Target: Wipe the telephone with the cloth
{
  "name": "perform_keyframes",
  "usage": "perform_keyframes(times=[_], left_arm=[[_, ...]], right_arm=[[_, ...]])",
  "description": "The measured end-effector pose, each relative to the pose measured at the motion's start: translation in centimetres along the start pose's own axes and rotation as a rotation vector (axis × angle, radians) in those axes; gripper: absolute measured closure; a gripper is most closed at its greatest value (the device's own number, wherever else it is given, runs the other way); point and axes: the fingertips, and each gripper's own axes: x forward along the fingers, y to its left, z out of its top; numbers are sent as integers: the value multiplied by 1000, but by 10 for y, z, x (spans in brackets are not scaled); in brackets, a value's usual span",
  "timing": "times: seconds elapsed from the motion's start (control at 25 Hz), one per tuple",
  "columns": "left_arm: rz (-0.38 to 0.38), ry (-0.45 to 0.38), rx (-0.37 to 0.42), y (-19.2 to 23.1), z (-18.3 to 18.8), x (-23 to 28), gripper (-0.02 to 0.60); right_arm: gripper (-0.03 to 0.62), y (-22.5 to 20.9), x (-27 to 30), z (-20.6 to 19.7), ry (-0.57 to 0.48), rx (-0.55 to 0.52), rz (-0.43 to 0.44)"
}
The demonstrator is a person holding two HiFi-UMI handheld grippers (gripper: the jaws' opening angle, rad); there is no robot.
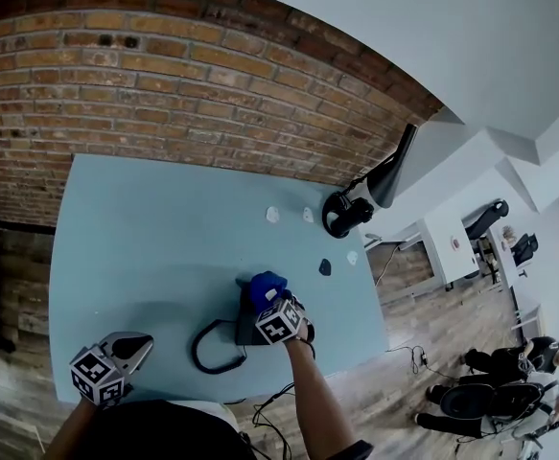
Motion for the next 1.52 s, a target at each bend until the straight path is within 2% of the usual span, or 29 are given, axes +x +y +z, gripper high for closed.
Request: perform_keyframes(times=[0.2, 0.44, 1.52], left_arm=[[-12, 2, 9, -4, 4, 0, 555], [-19, 14, 12, -4, 0, 1, 555], [-37, 19, 20, -11, -5, 7, 555]], right_arm=[[491, 0, -2, -6, -47, 89, 10], [491, 5, -3, -10, -64, 133, 15], [492, 34, -9, -33, -72, 198, 31]])
